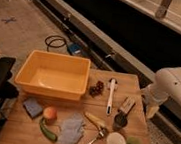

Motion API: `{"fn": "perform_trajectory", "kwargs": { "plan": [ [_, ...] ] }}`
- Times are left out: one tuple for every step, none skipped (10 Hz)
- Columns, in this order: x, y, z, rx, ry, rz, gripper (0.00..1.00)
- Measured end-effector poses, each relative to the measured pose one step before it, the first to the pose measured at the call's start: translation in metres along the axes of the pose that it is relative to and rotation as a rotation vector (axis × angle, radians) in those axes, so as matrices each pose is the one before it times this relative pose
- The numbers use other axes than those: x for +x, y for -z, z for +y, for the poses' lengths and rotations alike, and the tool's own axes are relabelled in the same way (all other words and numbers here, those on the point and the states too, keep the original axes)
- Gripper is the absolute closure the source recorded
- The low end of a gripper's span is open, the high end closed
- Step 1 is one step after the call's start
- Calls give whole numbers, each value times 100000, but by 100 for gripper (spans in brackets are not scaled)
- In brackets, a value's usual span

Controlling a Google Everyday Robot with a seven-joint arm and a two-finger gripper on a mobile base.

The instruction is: Place eraser in paper cup

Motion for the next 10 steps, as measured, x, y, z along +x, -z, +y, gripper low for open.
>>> {"fn": "perform_trajectory", "kwargs": {
  "plan": [
    [139,-240,-246,510,400,-25,20],
    [258,-484,-240,729,248,-371,20],
    [486,-695,-213,1378,-71,-1268,20],
    [267,-440,-78,735,0,-1146,20],
    [175,-857,-357,696,586,-1766,20],
    [-7,-853,-431,683,1413,-2198,20],
    [127,-468,-210,622,968,-1582,20],
    [147,-516,-93,406,878,-1616,20],
    [-1,-934,-341,-53,1846,-2412,20],
    [-17,-909,-194,-695,2156,-2241,20]
  ]
}}
